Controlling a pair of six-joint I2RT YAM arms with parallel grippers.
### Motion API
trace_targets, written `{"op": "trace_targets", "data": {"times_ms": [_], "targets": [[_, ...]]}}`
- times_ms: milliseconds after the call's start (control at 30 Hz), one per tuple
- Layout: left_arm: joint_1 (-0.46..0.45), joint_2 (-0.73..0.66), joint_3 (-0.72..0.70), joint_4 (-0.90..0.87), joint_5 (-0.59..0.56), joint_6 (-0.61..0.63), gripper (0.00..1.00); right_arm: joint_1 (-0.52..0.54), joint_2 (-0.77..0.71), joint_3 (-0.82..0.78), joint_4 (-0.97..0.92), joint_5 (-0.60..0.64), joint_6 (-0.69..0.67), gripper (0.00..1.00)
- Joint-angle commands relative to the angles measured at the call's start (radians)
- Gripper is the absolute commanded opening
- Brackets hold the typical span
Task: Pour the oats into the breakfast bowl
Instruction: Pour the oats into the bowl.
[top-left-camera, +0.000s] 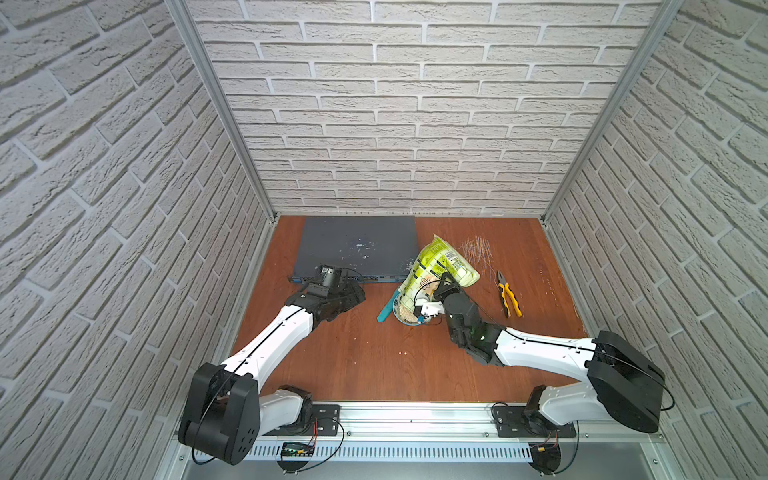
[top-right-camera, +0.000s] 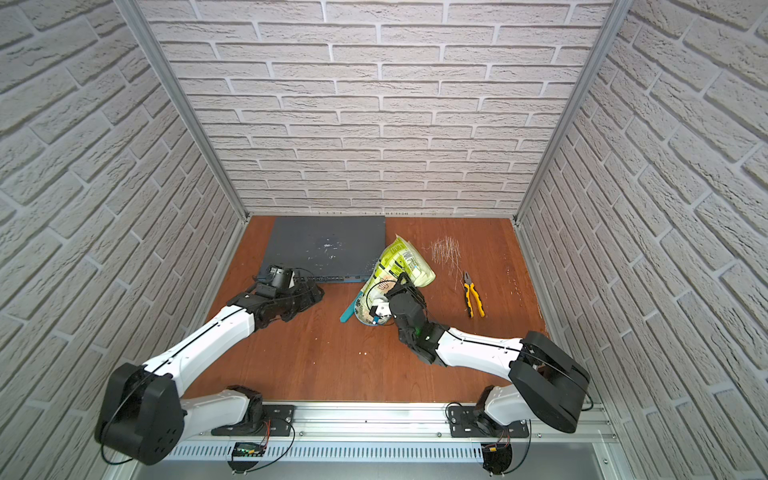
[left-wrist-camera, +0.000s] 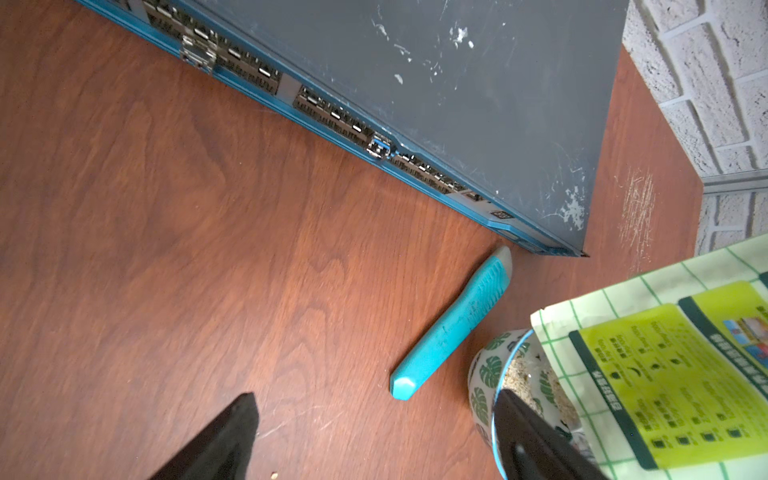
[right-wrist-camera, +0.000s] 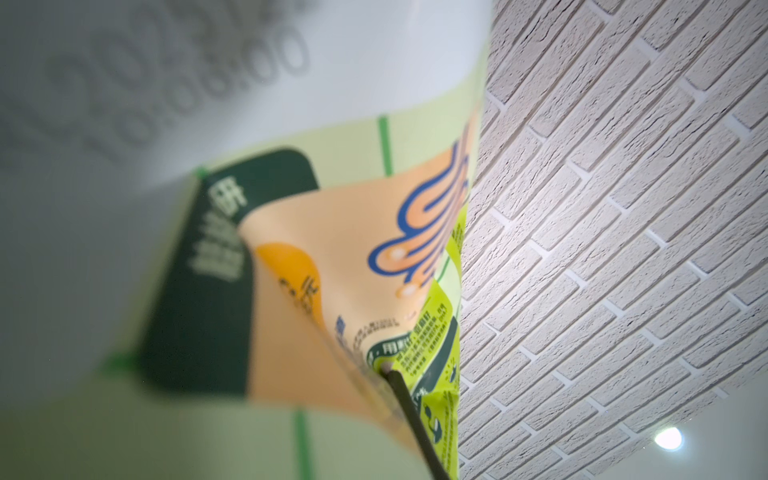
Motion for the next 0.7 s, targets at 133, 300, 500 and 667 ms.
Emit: {"op": "trace_targets", "data": {"times_ms": [133, 300, 500, 667], "targets": [[0.005, -0.001, 0.002, -0.002, -0.004, 0.005, 0.91, -0.009, -0.030, 0.001, 0.215, 0.038, -0.026, 0.04], [0.005, 0.000, 0.002, -0.002, -0.003, 0.005, 0.91, -0.007, -0.023, -0.004, 0.255, 0.027, -0.053, 0.04], [0.006, 0.001, 0.000, 0.000, -0.004, 0.005, 0.91, -0.003, -0.028, -0.013, 0.289, 0.010, -0.055, 0.04], [0.006, 0.000, -0.004, 0.000, -0.004, 0.004, 0.91, 0.004, -0.023, -0.037, 0.279, 0.018, -0.029, 0.03]]}}
